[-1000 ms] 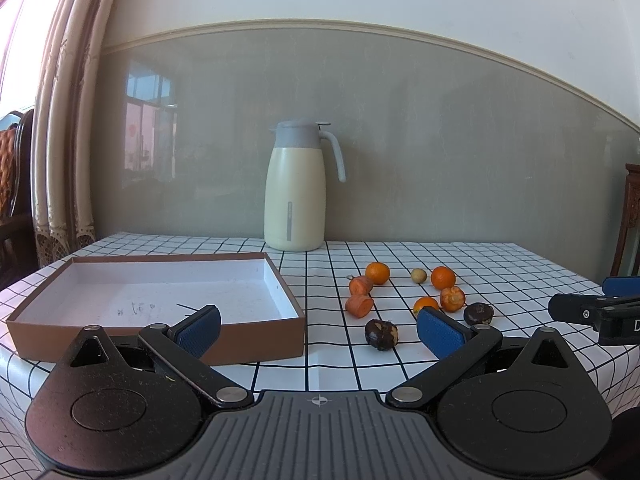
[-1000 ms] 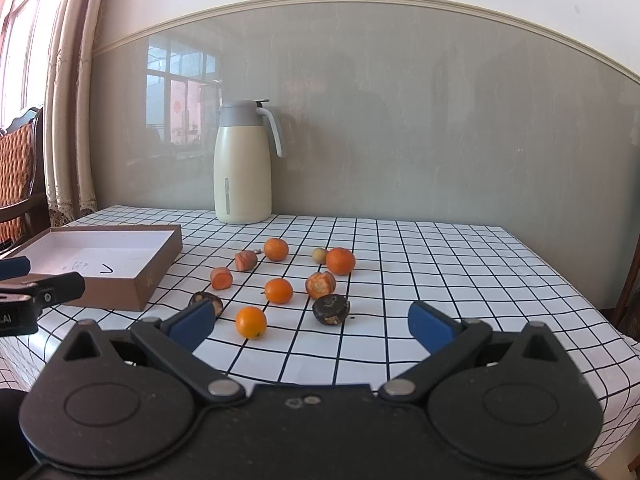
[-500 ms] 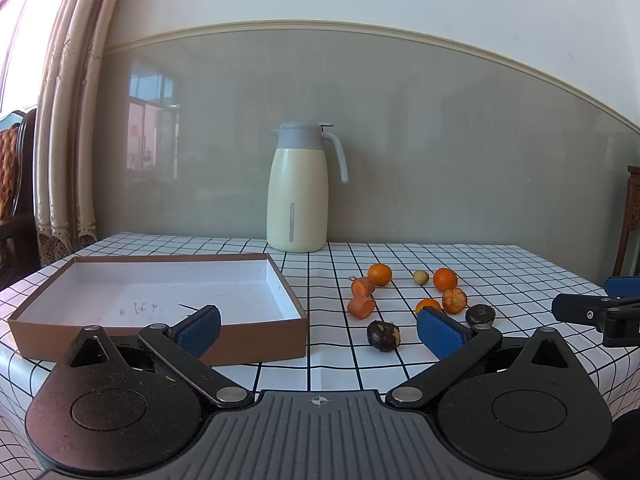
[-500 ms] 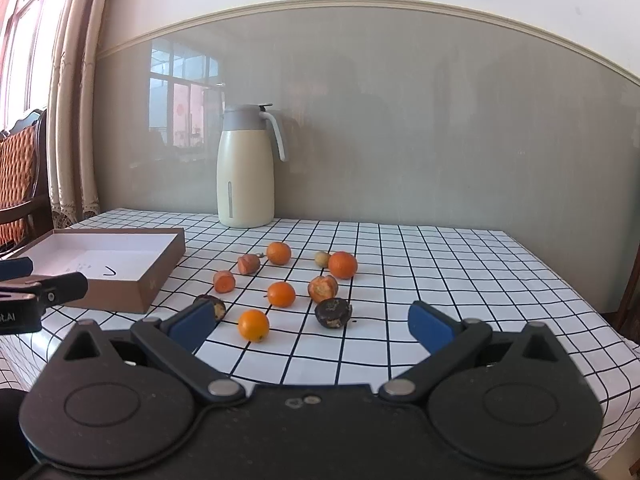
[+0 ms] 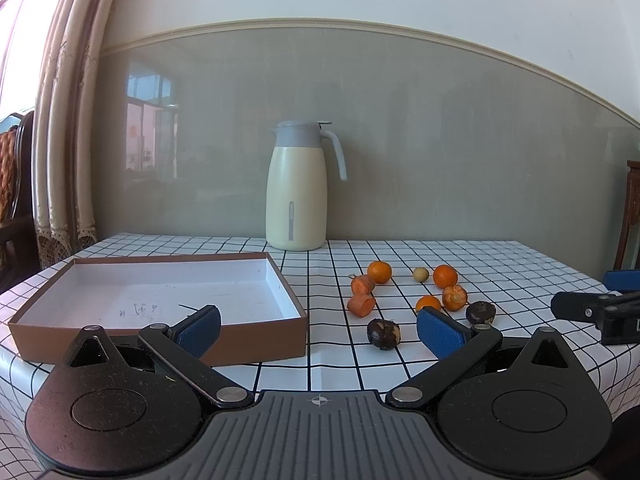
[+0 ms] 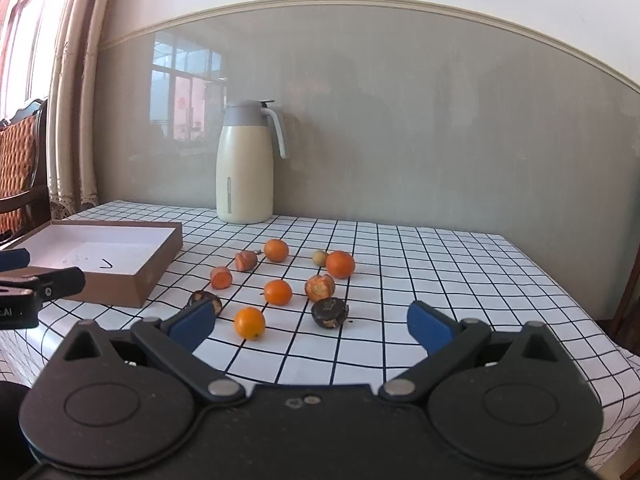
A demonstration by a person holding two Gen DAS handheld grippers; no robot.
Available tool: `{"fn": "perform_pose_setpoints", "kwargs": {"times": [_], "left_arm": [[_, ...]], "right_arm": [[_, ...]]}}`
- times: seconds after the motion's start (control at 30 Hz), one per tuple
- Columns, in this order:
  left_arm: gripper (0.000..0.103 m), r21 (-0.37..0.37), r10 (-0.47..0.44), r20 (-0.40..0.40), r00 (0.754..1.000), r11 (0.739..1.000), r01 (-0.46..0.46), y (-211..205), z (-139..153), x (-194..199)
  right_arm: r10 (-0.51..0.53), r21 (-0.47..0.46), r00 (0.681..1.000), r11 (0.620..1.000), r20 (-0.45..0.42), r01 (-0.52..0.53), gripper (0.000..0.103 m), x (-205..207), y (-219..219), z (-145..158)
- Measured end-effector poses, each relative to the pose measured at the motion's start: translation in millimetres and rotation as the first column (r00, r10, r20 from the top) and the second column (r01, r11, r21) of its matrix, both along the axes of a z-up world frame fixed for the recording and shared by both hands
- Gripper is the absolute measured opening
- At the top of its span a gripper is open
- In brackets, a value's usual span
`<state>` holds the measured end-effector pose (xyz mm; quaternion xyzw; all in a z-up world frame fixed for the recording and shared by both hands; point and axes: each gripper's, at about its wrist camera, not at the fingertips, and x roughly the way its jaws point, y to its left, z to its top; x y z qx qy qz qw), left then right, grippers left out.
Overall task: Organize fruits
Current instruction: 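Grasp a dark brown chestnut with the left gripper while the right gripper grasps a mandarin orange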
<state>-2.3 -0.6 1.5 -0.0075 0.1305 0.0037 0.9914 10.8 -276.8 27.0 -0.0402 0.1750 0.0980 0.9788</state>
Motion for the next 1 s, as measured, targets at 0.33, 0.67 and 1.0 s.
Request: {"fn": "perform_pose_setpoints", "kwargs": {"times": [0.33,0.67,1.0], "left_arm": [[0.072,0.062,-0.062,-0.054,0.997,0.996,0.065,-30.4,-6.6,39.3],[0.072,0.052,-0.093,-0.110,0.990,0.994,0.099,-43.7,-26.7,81.9],[0.059,-0.007,-0.136,-0.195,0.971,0.990,0.137,-43.2,-47.2,116.7]], "right_arm": [[0.011,-0.042,0.999,0.999,-0.049,-0.013,0.069,40.3,4.8,-6.5],[0.064,-0.072,0.991,0.995,-0.118,-0.073,0.058,69.8,18.1,-27.8],[0.162,-0.092,0.961,0.978,-0.225,-0.187,0.036,92.9,45.9,-47.1]]}}
